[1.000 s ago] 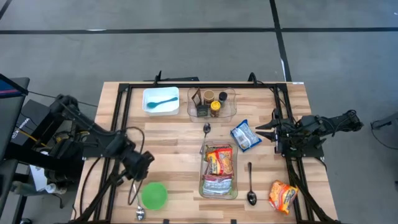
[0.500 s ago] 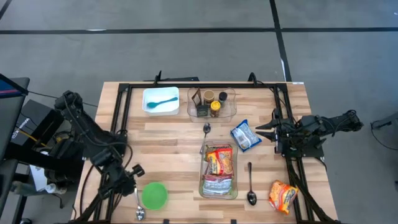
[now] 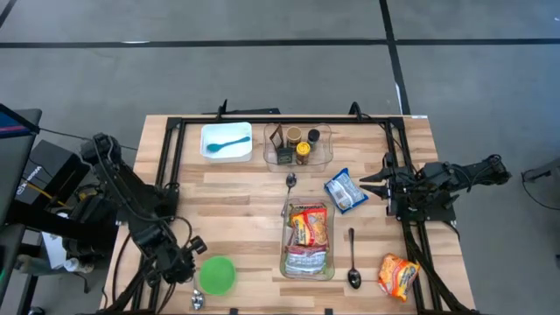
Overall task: Pick & Place Food Item
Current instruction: Put the silver spoon into the white bin
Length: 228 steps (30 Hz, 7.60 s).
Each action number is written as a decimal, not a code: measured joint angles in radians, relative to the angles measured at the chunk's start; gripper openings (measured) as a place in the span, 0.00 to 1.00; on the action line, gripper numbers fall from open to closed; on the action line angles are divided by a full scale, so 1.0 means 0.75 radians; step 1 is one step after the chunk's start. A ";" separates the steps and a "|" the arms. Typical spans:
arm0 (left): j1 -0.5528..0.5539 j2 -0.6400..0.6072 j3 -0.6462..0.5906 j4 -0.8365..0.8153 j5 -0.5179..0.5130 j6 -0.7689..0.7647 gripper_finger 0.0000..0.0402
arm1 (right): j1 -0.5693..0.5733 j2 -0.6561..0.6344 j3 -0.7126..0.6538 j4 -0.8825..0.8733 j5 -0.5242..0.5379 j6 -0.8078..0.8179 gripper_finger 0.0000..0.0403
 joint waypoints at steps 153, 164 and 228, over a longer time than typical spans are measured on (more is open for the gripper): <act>-0.124 0.436 -0.090 0.458 -0.117 0.340 0.06 | -0.001 0.000 0.000 0.000 0.000 0.000 0.18; -0.123 0.436 -0.090 0.458 -0.117 0.340 0.04 | -0.001 0.001 0.000 0.000 0.001 0.000 0.18; -0.123 0.085 -0.094 0.329 -0.167 0.270 0.04 | -0.001 0.001 0.000 0.000 0.000 0.000 0.18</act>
